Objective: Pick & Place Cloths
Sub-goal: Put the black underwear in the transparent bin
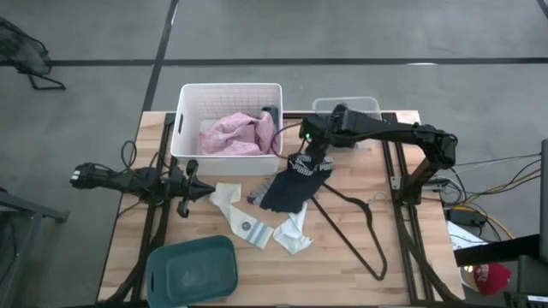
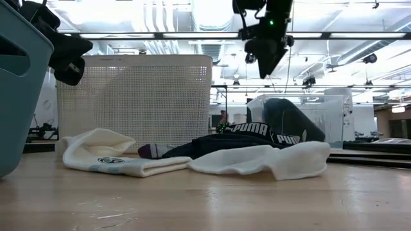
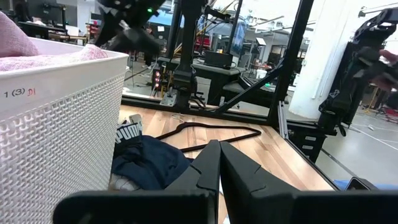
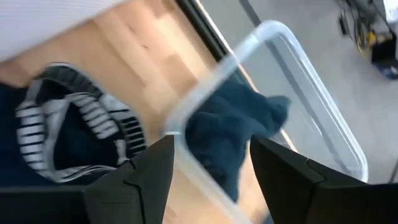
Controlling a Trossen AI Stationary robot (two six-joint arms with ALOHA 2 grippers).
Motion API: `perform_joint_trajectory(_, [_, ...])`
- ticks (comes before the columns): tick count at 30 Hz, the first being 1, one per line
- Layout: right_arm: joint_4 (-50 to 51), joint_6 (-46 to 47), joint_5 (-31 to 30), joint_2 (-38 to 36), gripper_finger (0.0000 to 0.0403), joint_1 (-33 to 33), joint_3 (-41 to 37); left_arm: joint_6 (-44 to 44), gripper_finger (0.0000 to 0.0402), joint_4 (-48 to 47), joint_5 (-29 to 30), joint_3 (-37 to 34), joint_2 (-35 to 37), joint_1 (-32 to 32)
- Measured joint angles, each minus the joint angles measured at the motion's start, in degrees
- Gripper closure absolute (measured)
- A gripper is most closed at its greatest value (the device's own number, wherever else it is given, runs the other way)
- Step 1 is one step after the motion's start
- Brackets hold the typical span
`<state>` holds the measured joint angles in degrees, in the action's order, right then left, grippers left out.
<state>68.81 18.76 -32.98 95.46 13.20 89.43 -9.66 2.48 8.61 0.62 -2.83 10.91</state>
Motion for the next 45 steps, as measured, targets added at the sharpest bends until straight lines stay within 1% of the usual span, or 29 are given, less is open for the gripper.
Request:
perform_joint_trajectory(3, [-2.23, -2.53, 2.33, -0.09, 0.0203, -2.88, -0.78, 0.0, 0.039, 0.0, -0.01, 0.0, 0.0, 0.0])
perform_joint_trajectory(8, [-8.15, -8.19, 11.97, -0.04, 0.0218, -6.74, -3.87, 0.0, 0.039, 0.0, 0.0, 0.0, 0.0, -0.01])
perform_joint_trajectory(12, [-14.49, -7.58, 15.28, 0.15, 0.0231, -8.66, -7.63, 0.0, 0.039, 0.0, -0.01, 0.0, 0.0, -0.01])
perform_joint_trajectory(15, [-19.47, -5.9, 15.27, 0.2, 0.024, -9.71, -11.07, -0.01, 0.039, 0.0, -0.01, 0.0, 0.0, -0.01])
perform_joint_trajectory(21, [-23.65, -4.3, 14.99, 0.31, 0.0247, -9.91, -17.7, 0.01, 0.039, 0.0, -0.01, 0.0, 0.0, -0.01])
perform_joint_trajectory(28, [-31.44, -3.73, 14.97, 0.33, 0.0225, -9.82, -24.72, 0.01, 0.039, 0.0, 0.0, 0.0, 0.0, -0.01])
perform_joint_trajectory(36, [-46.54, -3.92, 14.82, 0.35, 0.0207, -9.82, -32.84, 0.0, 0.039, 0.0, 0.0, 0.0, 0.0, 0.0])
perform_joint_trajectory(39, [-48.2, -1.73, 14.15, 0.35, 0.0211, -9.82, -33.96, 0.01, 0.039, 0.0, -0.01, 0.0, 0.0, 0.0])
perform_joint_trajectory(45, [-48.34, 2.46, 9.61, 0.35, 0.0233, -9.8, -35.67, 0.01, 0.039, 0.0, -0.01, 0.0, 0.0, 0.0])
